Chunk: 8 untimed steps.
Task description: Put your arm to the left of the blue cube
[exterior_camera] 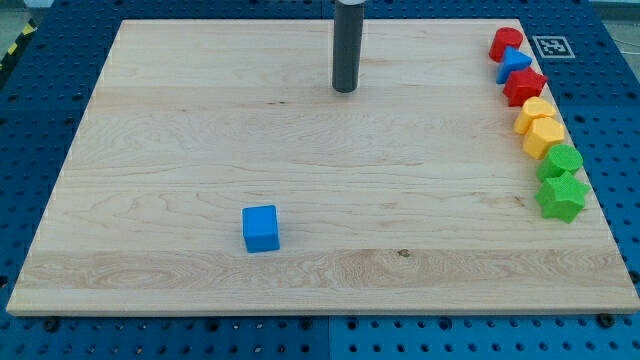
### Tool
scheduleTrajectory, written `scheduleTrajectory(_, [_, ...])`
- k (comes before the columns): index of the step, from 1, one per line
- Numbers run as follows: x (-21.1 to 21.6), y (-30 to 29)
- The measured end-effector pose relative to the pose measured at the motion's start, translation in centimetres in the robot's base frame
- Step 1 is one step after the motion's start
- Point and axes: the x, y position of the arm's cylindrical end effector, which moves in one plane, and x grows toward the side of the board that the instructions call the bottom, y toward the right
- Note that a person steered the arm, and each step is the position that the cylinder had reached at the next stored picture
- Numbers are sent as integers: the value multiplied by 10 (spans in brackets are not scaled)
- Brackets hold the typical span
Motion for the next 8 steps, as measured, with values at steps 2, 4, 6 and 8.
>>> scheduleTrajectory(2, [3,-52])
scheduleTrajectory(4, [24,-92])
scheduleTrajectory(6, [66,-129])
scheduleTrajectory(8, [124,-139])
